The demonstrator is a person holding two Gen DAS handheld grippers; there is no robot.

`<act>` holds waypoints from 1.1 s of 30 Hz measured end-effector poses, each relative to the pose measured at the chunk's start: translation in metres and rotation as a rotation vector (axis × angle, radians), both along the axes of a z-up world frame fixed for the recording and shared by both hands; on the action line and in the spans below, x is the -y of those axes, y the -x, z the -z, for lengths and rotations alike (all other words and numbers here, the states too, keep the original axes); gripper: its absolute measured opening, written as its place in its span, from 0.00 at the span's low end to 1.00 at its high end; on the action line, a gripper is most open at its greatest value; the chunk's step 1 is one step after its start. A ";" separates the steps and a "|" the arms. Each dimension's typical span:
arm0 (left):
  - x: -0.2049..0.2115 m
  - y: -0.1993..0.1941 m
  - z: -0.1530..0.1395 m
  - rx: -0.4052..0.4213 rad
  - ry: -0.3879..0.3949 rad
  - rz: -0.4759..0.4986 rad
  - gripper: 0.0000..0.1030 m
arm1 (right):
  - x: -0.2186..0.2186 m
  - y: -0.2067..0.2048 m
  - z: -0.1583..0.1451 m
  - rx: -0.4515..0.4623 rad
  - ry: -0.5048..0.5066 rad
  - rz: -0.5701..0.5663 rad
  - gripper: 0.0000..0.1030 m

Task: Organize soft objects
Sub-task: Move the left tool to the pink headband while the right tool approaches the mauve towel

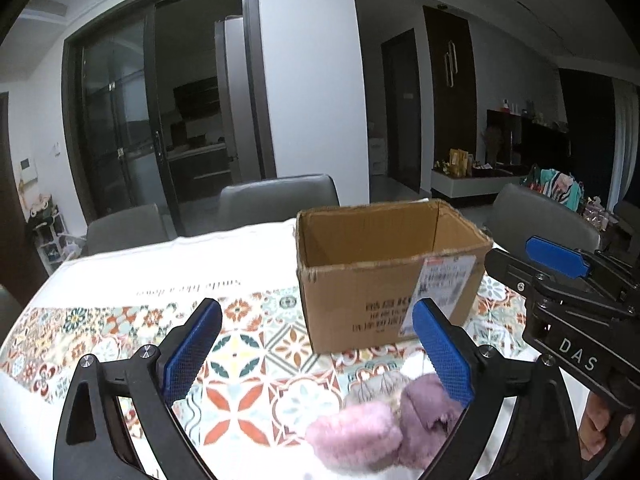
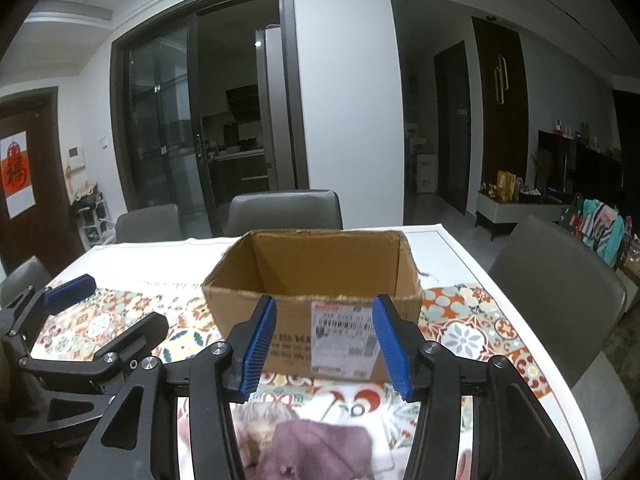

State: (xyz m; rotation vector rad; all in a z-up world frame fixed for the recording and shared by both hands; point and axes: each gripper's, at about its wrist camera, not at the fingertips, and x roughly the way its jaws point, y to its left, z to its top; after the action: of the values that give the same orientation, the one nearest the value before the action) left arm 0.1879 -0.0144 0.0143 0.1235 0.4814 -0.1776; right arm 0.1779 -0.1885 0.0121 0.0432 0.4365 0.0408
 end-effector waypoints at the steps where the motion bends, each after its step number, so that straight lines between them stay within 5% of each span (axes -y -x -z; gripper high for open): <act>1: -0.001 0.003 0.002 -0.007 0.002 0.000 0.95 | -0.002 0.003 0.003 -0.005 0.001 -0.006 0.50; 14: -0.013 0.033 0.049 -0.111 0.021 0.005 0.95 | -0.011 0.027 0.037 -0.086 0.009 -0.043 0.50; 33: -0.015 0.019 0.110 -0.254 0.050 0.044 0.95 | -0.015 0.012 0.105 -0.282 -0.013 -0.070 0.50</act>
State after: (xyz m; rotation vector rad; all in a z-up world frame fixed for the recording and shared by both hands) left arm 0.1689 0.0007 -0.0952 0.0630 0.7274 -0.2502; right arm 0.1661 -0.1734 -0.0925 0.0463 0.7199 0.1075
